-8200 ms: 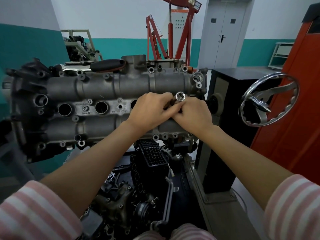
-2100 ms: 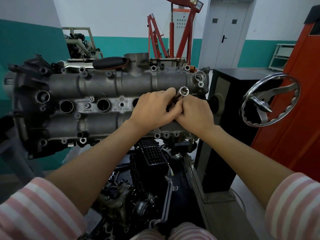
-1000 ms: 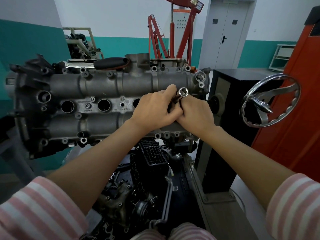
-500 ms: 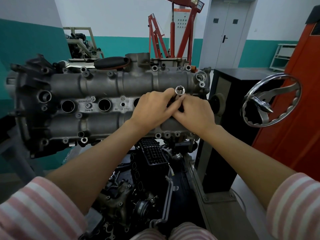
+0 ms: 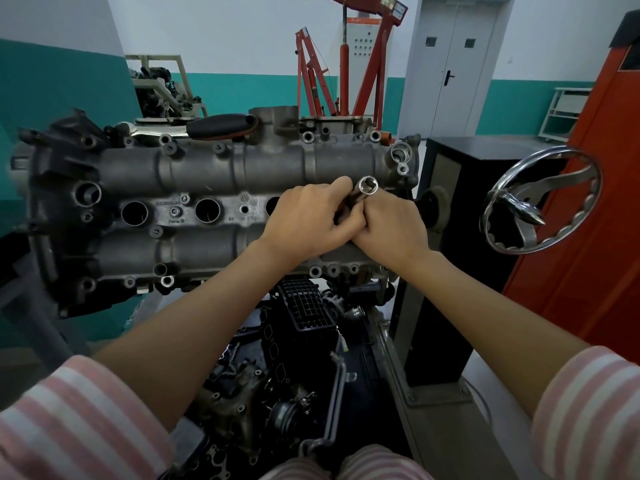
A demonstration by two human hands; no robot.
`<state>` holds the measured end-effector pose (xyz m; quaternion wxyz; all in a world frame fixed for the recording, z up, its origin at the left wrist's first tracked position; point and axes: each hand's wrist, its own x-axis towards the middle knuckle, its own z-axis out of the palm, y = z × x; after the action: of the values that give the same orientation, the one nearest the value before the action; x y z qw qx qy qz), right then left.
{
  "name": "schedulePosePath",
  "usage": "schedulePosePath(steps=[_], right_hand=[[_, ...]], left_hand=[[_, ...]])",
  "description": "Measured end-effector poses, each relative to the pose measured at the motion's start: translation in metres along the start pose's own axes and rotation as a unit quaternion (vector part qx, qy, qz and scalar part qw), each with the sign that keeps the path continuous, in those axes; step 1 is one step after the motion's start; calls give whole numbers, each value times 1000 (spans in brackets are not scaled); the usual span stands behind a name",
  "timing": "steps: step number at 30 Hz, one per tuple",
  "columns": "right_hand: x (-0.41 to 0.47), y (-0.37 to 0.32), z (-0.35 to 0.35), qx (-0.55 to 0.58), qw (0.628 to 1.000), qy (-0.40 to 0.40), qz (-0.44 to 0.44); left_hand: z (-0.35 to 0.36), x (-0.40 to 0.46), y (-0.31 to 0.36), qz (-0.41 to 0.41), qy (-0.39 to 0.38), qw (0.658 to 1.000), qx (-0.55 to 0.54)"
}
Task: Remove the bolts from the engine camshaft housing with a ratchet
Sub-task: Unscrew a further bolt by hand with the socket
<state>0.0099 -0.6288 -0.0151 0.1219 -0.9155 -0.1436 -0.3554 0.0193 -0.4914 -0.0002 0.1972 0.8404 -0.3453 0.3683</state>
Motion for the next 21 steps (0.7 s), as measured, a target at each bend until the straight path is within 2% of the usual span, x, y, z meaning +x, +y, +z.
schedulePosePath(steps=[21], right_hand=[[0, 0, 2, -10, 1000, 6, -9]], left_hand=[[2, -1, -2, 9, -5, 1000, -5]])
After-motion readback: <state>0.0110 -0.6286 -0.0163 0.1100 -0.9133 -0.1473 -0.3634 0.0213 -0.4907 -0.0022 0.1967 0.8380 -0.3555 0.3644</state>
